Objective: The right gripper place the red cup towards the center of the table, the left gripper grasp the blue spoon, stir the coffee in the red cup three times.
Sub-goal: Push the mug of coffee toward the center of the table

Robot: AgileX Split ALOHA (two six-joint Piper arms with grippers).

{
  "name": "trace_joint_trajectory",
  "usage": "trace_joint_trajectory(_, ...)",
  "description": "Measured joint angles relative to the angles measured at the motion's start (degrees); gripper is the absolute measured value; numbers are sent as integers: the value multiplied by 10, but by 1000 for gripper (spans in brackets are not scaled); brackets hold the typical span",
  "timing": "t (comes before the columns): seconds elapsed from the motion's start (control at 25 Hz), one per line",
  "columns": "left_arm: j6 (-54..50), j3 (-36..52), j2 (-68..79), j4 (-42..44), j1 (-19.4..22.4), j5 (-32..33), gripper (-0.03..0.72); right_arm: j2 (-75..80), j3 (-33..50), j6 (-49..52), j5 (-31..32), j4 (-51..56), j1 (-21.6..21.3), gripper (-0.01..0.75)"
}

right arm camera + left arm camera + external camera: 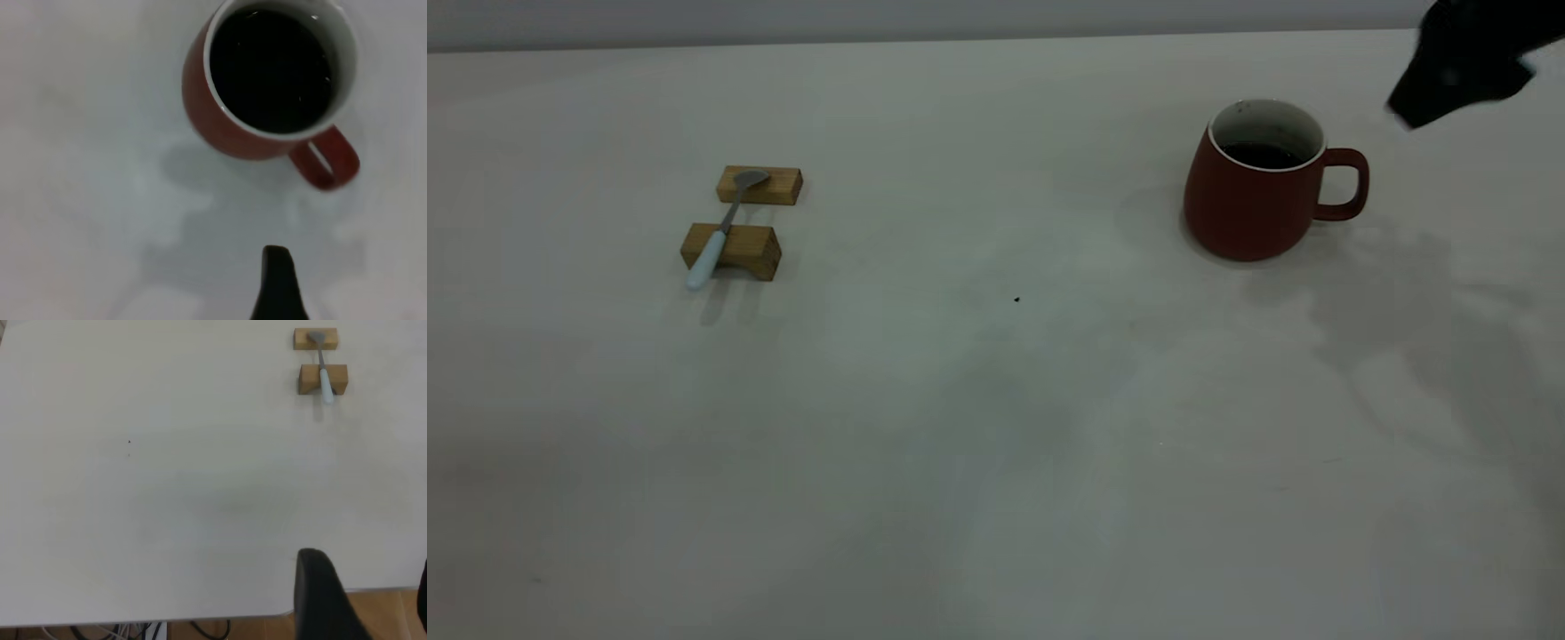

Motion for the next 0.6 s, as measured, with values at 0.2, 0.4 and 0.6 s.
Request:
trace_joint_trajectory(0.2,0,0,0,0,0,0,424,105,-79,-181,-1,7,-5,591)
trace_joint_trajectory(0.4,0,0,0,0,0,0,424,170,-121,-314,-5,50,-29,591)
trace_joint_trajectory(0.6,0,0,0,0,0,0,424,212,-146,-423,-10,137,-33,591)
